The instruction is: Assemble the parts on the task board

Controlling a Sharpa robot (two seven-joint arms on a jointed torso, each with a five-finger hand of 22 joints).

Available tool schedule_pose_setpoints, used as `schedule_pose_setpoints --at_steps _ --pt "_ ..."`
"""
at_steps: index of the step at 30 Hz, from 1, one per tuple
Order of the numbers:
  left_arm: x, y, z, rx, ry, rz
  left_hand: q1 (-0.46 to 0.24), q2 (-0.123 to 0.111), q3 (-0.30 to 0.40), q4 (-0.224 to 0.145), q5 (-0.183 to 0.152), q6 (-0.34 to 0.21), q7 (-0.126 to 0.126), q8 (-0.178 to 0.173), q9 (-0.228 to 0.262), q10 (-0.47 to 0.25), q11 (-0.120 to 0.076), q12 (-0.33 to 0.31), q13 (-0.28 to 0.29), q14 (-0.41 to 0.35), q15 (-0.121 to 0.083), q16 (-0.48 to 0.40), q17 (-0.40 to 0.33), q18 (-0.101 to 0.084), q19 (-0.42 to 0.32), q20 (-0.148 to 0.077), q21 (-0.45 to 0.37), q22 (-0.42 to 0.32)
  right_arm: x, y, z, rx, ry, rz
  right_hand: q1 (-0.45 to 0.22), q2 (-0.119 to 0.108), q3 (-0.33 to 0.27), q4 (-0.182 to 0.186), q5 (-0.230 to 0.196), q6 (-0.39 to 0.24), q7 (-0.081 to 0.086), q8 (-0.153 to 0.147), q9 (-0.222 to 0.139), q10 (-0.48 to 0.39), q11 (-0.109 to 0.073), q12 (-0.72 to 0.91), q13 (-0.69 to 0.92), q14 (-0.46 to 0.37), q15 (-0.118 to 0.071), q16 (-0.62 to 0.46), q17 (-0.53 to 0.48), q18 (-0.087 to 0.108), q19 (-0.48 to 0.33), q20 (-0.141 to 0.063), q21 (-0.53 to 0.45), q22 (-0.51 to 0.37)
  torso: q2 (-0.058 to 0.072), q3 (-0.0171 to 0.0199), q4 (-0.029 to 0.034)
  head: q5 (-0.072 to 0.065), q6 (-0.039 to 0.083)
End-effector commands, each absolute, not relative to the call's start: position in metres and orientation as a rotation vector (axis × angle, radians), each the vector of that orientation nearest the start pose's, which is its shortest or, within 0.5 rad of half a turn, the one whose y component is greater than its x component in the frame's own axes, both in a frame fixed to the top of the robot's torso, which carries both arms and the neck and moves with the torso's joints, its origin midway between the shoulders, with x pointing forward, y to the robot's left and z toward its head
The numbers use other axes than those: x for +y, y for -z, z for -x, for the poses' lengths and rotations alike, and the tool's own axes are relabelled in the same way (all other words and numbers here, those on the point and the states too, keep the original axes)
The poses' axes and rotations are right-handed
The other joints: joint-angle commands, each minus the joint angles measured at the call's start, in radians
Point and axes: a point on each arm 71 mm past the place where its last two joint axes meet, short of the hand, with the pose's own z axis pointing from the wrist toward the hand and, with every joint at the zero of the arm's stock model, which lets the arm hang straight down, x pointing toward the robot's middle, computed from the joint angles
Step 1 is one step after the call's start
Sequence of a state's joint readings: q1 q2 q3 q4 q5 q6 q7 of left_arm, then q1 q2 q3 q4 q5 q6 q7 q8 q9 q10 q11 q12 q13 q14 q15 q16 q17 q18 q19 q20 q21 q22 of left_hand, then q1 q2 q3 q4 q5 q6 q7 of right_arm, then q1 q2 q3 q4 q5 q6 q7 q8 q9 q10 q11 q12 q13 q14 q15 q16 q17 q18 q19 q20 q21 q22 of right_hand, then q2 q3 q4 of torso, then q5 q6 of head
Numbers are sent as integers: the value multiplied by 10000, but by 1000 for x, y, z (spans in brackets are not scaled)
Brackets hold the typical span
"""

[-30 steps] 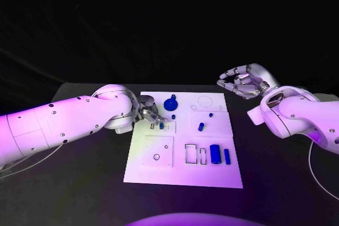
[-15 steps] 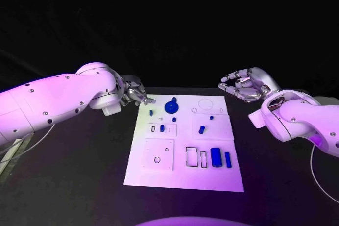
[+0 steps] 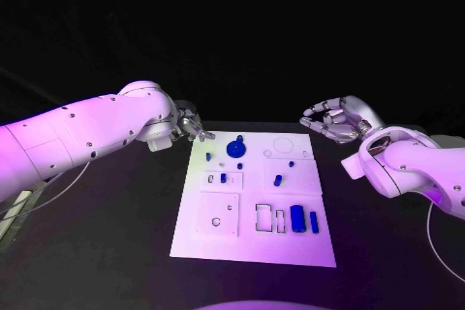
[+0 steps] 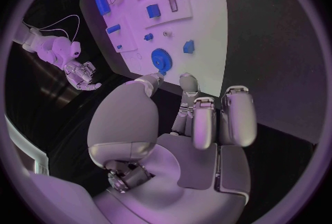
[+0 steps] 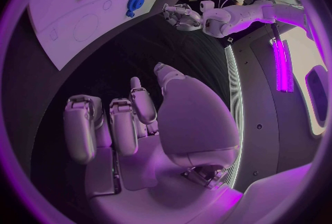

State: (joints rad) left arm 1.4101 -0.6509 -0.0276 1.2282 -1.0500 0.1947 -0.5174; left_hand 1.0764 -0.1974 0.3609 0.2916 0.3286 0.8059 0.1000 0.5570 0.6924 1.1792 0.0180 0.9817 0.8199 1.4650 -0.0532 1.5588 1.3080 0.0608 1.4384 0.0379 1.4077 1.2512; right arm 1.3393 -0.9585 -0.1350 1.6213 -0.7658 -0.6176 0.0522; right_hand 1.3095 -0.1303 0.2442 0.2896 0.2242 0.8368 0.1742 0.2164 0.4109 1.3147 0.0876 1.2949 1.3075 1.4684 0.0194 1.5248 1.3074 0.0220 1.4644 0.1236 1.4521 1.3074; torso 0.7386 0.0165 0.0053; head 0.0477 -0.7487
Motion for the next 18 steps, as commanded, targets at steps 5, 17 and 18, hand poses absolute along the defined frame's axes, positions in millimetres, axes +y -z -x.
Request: schedule_pose_setpoints --at_steps 5,17,18 --pt "204 145 -568 22385 2746 1455 -94 31 -74 19 -30 80 0 -40 -32 56 39 47 6 985 88 -9 2376 42 29 87 43 30 -243 136 -482 14579 -9216 -4836 -76 29 -24 -21 0 -88 -11 42 -11 -55 8 -22 -6 742 -68 -44 1590 106 385 -72 -58 1778 47 -3 -15 36 0" --pt "195 158 -570 22755 2654 1349 -129 10 -151 17 -34 148 -12 -50 -80 80 33 101 47 996 88 12 2415 34 47 94 70 83 -241 137 -482 14596 -9262 -4804 -76 29 -24 -21 0 -88 -11 42 -11 -55 8 -22 -6 742 -68 -44 1590 106 385 -72 -58 1778 11 9 -22 68 -43" --pt "195 158 -570 22780 2640 1345 -129 10 -151 17 -34 148 -12 -50 -80 80 33 101 47 996 88 12 2415 34 47 94 70 83 -241 137 -482 14598 -9261 -4804 -76 29 -24 -21 0 -88 -11 42 -11 -55 8 -22 -6 742 -68 -44 1590 106 385 -72 -58 1778 9 12 -19 69 -48"
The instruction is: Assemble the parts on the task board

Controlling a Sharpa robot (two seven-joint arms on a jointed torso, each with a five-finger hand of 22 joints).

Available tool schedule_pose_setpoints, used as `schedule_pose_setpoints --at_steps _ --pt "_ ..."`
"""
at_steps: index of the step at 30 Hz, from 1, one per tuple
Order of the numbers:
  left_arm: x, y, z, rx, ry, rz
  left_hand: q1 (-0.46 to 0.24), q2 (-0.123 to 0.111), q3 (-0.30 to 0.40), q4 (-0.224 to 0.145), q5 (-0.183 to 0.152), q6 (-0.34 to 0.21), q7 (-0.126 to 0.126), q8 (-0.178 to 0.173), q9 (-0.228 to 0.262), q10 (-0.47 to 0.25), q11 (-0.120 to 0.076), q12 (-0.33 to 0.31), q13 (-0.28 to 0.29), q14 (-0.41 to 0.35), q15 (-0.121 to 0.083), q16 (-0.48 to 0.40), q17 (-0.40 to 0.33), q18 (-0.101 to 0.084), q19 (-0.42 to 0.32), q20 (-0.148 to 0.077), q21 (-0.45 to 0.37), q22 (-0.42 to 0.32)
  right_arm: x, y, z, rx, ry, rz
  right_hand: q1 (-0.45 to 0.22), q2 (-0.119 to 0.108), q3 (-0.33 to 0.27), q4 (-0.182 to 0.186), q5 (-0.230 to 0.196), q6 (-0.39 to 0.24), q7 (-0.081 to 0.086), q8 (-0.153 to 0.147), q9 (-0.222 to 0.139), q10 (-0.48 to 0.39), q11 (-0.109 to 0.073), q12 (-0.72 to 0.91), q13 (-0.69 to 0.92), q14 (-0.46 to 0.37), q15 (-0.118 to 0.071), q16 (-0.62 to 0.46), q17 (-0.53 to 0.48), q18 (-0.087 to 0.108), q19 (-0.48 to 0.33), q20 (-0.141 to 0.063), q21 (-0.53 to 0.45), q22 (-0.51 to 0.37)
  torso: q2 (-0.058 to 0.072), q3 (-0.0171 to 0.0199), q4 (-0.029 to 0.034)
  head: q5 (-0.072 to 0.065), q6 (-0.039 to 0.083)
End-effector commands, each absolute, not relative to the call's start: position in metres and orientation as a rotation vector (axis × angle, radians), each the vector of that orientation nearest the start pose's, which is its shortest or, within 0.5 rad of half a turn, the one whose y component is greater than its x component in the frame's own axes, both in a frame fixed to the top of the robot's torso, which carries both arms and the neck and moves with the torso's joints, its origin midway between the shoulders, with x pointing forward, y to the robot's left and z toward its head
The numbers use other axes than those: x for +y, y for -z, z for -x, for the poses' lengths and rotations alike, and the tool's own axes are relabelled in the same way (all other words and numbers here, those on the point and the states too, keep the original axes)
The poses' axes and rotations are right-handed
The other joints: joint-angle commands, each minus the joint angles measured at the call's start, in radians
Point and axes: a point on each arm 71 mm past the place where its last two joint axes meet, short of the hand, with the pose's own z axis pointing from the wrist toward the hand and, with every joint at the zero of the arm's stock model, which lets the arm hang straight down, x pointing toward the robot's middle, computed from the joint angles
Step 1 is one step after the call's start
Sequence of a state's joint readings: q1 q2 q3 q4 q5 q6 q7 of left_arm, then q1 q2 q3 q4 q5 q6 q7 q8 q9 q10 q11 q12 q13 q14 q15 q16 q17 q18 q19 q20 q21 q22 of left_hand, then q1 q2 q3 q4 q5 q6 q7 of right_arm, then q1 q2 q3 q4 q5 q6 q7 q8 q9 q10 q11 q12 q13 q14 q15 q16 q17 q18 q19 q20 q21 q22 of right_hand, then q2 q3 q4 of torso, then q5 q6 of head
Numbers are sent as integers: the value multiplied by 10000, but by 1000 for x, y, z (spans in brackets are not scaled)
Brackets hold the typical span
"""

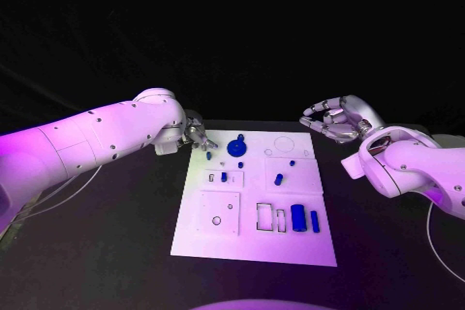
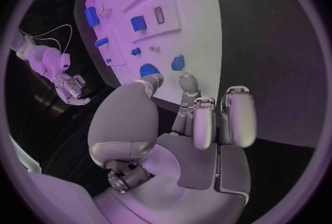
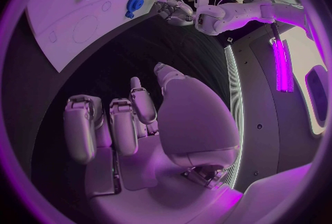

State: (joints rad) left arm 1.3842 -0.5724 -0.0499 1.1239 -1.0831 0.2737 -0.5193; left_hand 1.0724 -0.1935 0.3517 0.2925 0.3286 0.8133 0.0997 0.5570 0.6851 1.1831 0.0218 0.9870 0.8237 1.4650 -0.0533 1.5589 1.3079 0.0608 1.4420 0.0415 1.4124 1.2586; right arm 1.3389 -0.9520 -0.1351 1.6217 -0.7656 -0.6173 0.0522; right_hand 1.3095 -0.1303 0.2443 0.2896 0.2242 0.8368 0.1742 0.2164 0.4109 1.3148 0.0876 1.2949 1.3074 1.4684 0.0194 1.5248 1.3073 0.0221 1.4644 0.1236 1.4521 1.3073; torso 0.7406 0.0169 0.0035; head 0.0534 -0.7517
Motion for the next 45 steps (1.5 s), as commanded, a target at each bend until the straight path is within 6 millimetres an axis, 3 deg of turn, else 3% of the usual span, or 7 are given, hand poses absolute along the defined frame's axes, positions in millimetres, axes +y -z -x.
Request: schedule_pose_setpoints --at_steps 1,9,26,36,45 --pt "195 159 -570 22794 2631 1343 -92 -14 -63 9 -31 89 -12 -50 -15 40 -7 49 4 994 87 8 2410 34 11 58 25 10 -241 137 -482 14598 -9260 -4806 -76 28 -24 -21 0 -88 -11 42 -12 -55 8 -22 -6 742 -68 -44 1591 105 386 -72 -59 1779 -10 7 -4 14 -20" --pt "195 161 -568 23081 2542 1153 -96 55 -72 4 -20 169 -30 -38 -43 48 -19 67 4 994 80 9 2411 33 15 57 33 24 -242 137 -482 14598 -9242 -4816 -76 28 -24 -21 0 -88 -11 42 -12 -55 8 -22 -6 742 -68 -44 1591 105 386 -72 -59 1779 -10 8 21 -30 -45" --pt "191 162 -569 23169 2549 1127 41 226 -29 -19 7 289 -58 -39 -112 82 -47 139 53 1000 58 19 2430 24 32 46 63 82 -241 137 -482 14615 -9258 -4803 -71 39 -6 -22 49 -89 -15 71 -14 -42 5 -9 1 746 -72 -40 1605 103 392 -77 -54 1784 -9 9 3 -24 -87" --pt "191 164 -569 23233 2615 1222 475 463 93 -66 17 442 -108 -7 -189 111 -91 203 67 999 20 18 2427 20 36 20 83 118 -241 137 -483 14608 -9261 -4801 -70 43 -1 -22 56 -88 -17 78 -15 -36 4 -3 5 745 -73 -42 1601 102 393 -78 -52 1785 -15 11 4 -34 -130" --pt "191 165 -569 23395 2587 1162 659 466 115 -79 12 508 -132 33 -196 130 -113 237 90 998 4 18 2426 16 40 8 92 138 -241 137 -483 14608 -9263 -4798 -67 51 5 -22 68 -86 -18 84 -15 -24 3 9 15 745 -75 -43 1600 101 397 -79 -48 1789 -16 8 10 -29 -155"
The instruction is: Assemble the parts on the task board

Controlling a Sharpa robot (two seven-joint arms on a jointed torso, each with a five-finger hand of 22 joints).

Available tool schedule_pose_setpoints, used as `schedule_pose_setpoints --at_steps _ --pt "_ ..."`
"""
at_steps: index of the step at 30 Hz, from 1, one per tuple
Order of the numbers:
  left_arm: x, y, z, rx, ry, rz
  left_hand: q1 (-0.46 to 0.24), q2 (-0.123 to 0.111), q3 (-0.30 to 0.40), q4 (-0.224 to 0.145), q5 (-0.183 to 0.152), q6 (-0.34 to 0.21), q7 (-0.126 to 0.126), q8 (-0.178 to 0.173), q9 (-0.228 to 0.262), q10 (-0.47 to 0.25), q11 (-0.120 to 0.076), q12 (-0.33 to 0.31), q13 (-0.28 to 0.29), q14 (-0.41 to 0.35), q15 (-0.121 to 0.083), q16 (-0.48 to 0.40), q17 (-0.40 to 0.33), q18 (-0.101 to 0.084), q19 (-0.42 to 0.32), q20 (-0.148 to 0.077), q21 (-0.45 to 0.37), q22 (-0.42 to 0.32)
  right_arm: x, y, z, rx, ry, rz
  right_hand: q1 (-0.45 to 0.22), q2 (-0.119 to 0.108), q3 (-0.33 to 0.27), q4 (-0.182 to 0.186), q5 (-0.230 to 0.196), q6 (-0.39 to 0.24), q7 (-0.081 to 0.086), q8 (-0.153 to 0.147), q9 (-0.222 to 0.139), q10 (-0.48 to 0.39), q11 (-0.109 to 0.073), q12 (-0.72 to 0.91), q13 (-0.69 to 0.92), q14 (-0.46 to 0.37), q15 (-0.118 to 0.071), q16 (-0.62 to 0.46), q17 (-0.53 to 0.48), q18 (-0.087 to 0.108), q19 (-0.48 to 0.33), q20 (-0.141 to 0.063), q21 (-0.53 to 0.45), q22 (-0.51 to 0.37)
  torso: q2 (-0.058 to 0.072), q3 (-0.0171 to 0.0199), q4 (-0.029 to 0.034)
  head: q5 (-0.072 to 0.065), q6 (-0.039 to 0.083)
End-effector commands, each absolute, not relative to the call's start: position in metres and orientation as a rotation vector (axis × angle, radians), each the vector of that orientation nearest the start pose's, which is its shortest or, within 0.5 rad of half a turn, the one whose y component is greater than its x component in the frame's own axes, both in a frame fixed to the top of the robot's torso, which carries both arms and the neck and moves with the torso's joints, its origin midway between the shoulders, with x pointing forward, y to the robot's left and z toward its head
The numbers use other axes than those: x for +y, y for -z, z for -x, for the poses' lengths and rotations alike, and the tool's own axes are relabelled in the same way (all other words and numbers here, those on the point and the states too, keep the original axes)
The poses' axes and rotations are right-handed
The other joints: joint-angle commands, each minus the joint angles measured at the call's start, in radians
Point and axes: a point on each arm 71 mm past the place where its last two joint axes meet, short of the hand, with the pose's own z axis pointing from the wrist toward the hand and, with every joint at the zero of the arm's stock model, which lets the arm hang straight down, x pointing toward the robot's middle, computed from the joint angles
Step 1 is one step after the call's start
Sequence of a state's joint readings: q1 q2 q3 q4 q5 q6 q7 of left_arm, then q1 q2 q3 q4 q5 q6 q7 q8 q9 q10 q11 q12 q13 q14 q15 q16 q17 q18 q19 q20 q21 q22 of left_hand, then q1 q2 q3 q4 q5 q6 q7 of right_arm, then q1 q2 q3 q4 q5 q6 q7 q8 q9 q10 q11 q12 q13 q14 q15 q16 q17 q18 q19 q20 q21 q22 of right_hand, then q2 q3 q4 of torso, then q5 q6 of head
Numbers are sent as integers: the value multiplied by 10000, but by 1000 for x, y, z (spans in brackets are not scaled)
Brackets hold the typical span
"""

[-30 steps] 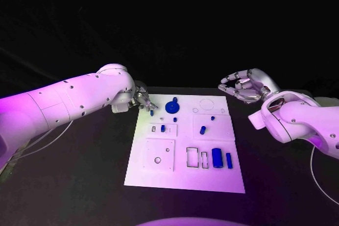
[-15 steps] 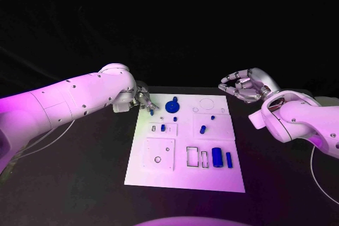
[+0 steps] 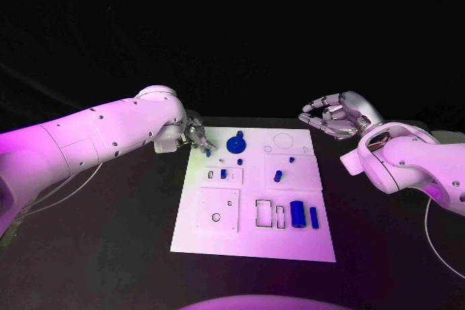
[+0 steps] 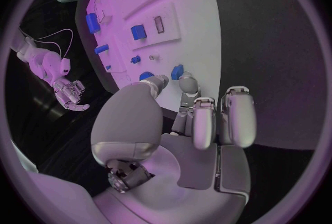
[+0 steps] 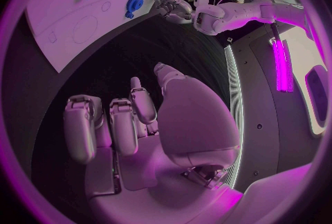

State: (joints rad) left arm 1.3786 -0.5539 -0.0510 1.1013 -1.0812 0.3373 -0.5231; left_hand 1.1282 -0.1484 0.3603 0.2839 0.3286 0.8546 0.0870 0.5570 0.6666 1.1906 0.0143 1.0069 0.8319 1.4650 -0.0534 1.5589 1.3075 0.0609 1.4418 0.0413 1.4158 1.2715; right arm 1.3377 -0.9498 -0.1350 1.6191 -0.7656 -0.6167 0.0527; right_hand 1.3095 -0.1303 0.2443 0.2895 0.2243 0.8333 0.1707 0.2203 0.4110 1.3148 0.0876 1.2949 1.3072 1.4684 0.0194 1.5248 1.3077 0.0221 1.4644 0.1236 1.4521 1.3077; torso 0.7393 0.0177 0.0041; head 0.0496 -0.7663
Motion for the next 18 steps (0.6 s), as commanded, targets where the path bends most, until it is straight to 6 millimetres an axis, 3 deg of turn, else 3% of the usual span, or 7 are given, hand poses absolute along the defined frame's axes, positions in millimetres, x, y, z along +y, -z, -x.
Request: schedule_pose_setpoints --at_steps 1,12,18 --pt "191 165 -569 23399 2584 1163 101 16 28 7 12 95 -5 32 -11 55 -38 38 8 999 5 18 2429 15 42 10 58 9 -241 137 -483 14608 -9263 -4799 -68 51 5 -22 67 -51 17 45 -16 -25 2 9 16 745 -75 -43 1596 101 397 -79 -48 1785 -1 -4 0 14 -15" --pt "192 165 -569 23360 2611 1228 232 105 75 16 20 149 -35 68 -13 81 -62 68 26 995 -14 12 2417 12 47 -2 68 30 -240 138 -483 14606 -9272 -4793 -68 51 5 -22 67 -51 17 45 -16 -25 2 9 16 745 -75 -43 1596 101 397 -79 -48 1785 -4 1 1 7 -27" --pt "191 165 -569 23383 2795 1425 1510 431 826 -522 47 154 -163 198 13 135 -185 111 42 994 -128 9 2411 11 46 -86 75 56 -240 138 -483 14602 -9271 -4792 -68 51 5 -22 67 -51 17 45 -16 -25 2 9 16 745 -75 -43 1596 101 397 -79 -48 1785 -1 -1 -2 -2 -38"
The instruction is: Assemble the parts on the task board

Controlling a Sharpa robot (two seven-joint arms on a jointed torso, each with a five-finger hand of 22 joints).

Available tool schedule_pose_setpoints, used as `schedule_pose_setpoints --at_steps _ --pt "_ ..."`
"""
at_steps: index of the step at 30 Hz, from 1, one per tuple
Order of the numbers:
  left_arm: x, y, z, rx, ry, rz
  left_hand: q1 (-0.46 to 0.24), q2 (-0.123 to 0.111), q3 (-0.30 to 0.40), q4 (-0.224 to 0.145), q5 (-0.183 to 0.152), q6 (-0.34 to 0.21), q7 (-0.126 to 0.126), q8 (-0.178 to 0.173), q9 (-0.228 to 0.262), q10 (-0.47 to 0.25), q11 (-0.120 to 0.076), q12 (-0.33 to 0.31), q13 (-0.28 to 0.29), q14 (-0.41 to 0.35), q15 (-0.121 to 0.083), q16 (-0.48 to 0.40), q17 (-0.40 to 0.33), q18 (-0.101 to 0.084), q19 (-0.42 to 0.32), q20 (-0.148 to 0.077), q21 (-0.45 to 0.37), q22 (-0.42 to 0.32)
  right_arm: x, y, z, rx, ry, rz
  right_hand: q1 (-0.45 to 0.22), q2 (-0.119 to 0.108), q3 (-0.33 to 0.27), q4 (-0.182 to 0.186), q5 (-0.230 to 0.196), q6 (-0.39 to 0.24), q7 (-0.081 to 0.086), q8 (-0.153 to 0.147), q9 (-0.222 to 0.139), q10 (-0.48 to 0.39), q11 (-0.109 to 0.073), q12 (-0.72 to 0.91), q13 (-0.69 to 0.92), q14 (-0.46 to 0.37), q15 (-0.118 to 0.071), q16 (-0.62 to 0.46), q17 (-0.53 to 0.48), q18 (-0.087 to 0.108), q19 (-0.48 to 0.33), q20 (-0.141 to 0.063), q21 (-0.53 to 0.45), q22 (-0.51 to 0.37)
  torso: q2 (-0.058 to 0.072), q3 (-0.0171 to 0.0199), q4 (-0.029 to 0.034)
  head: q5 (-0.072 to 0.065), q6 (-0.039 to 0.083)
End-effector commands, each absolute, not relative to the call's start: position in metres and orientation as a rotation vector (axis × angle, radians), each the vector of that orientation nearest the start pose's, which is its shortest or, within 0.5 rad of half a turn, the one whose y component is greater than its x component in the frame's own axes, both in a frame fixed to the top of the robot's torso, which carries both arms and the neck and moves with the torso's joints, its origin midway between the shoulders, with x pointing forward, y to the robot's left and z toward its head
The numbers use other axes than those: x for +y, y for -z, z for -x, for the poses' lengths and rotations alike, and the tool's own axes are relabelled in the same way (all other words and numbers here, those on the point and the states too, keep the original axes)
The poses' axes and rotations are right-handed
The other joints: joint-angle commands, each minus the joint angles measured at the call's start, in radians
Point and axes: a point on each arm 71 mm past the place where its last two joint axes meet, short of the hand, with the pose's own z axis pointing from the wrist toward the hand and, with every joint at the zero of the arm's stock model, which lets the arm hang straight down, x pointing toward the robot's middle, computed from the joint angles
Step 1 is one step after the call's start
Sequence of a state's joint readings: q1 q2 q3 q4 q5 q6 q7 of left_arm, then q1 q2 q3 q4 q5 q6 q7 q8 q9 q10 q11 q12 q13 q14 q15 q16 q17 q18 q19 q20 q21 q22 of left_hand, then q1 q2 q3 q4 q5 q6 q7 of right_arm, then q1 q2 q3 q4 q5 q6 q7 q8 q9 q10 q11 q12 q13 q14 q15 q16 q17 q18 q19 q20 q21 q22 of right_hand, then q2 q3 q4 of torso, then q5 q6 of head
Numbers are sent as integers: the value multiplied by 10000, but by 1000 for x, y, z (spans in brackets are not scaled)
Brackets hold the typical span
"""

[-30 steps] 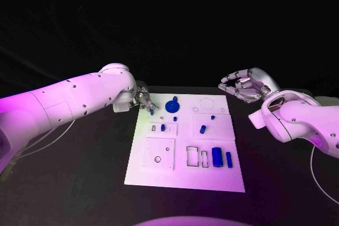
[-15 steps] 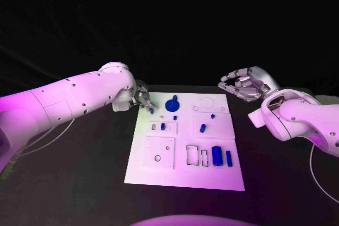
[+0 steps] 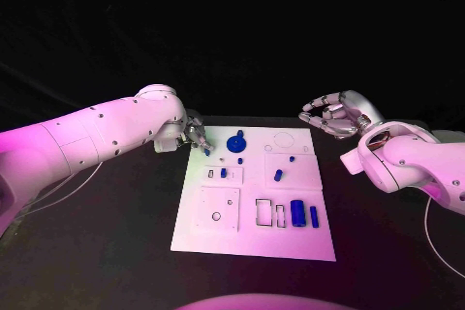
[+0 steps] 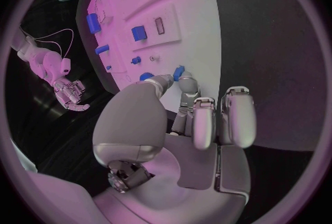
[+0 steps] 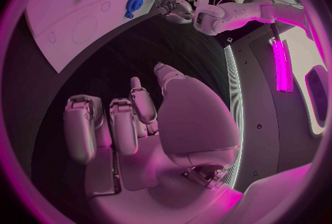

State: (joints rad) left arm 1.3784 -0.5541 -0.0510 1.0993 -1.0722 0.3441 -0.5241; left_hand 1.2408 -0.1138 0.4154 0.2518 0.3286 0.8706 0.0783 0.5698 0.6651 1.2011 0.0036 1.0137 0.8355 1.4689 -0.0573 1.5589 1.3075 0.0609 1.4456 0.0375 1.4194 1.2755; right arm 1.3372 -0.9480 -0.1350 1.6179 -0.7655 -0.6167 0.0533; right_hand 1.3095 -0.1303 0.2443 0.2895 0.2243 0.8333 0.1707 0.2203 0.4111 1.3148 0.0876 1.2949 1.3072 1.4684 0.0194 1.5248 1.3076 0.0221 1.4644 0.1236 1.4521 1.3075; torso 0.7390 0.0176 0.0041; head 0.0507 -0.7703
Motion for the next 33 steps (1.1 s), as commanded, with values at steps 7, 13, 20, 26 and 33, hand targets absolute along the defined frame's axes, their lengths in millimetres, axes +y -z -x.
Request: schedule_pose_setpoints --at_steps 7,13,20,26,33 --pt "191 164 -569 23367 3061 1734 905 -20 1873 -929 57 -204 -24 522 397 177 -56 62 -11 963 -69 24 2442 2 12 -41 54 64 -240 138 -483 14599 -9274 -4791 -69 68 21 -19 100 -46 15 67 -17 -17 -2 17 19 746 -78 -45 1597 103 394 -82 -58 1782 0 6 -12 -8 -35" --pt "192 164 -570 23253 3297 2057 775 -136 2368 -1143 48 -230 -18 665 518 245 -53 115 19 962 -63 22 2438 2 11 -30 56 74 -240 137 -483 14582 -9279 -4788 -69 68 21 -19 100 -46 15 67 -17 -17 -2 17 19 746 -78 -45 1597 103 394 -82 -58 1782 -11 4 -6 5 -33" --pt "194 164 -563 23028 3876 2538 645 -240 2738 -1318 58 -198 -26 761 588 358 -65 225 118 952 -74 4 2402 0 21 -33 65 95 -240 137 -483 14570 -9284 -4785 -73 71 26 -17 114 -46 14 75 -19 -19 -3 15 15 744 -79 -49 1590 106 388 -84 -72 1773 -15 3 -4 55 -21" --pt "197 158 -545 22718 4652 2787 489 -364 3046 -1458 77 -143 -50 838 636 493 -91 357 246 954 -96 8 2407 -11 53 -50 98 158 -241 137 -483 14560 -9265 -4803 -73 71 26 -17 114 -46 14 75 -19 -19 -3 15 15 744 -79 -49 1590 106 388 -84 -72 1773 -23 16 15 68 -20" --pt "200 153 -525 22242 4971 2448 335 -529 3384 -1602 93 -50 -85 901 664 649 -128 514 412 964 -128 25 2441 -35 114 -80 165 283 -242 138 -483 14576 -9241 -4829 -81 72 27 -15 130 -48 13 82 -20 -29 -3 4 2 743 -80 -52 1586 108 386 -85 -77 1769 -2 -5 29 143 -5"
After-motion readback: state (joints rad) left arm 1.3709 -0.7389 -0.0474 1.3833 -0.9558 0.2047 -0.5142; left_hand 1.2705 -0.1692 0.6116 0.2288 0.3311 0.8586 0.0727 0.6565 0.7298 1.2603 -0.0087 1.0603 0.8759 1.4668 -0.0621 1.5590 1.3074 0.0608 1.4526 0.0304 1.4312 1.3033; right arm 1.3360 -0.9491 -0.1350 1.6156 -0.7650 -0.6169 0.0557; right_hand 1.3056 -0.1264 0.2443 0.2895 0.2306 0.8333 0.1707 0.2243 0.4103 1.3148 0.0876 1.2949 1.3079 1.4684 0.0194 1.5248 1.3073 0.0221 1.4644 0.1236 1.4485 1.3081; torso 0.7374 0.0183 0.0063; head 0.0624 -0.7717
